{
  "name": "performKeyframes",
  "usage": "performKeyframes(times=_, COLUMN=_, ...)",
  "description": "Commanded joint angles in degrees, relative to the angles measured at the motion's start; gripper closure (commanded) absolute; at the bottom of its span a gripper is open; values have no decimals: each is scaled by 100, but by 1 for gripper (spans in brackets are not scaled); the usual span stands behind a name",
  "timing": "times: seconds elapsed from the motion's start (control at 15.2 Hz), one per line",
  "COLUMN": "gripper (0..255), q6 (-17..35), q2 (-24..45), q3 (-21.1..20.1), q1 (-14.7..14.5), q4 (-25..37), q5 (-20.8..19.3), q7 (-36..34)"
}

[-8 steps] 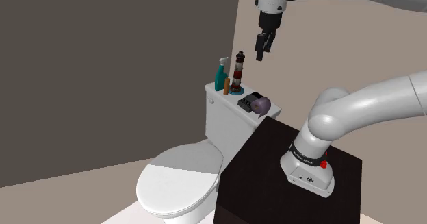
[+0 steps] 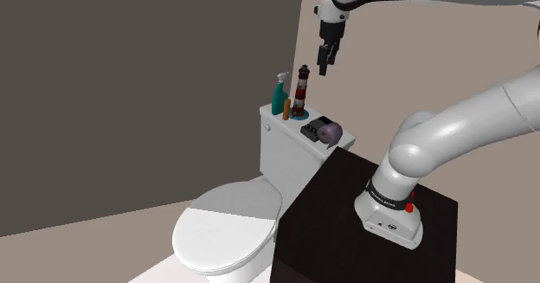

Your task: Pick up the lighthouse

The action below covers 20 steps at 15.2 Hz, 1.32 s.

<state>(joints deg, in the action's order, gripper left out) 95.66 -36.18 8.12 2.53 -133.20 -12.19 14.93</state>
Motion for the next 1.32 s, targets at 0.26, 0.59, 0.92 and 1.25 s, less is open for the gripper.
performKeyframes(times=0.26, gripper=0, q6=593, q2=1060, q3=455, q1=86, q4=478, q5=-361, q7=647)
performKeyframes(times=0.59, gripper=0, q6=1028, q2=2056, q3=794, q1=149, q4=1076, q5=-502, q7=1189)
performKeyframes(times=0.92, gripper=0, q6=1369, q2=3118, q3=1068, q1=236, q4=1846, q5=-484, q7=1747)
performKeyframes(times=1.25, gripper=0, q6=1580, q2=4238, q3=1241, q1=399, q4=2803, q5=-328, q7=2318)
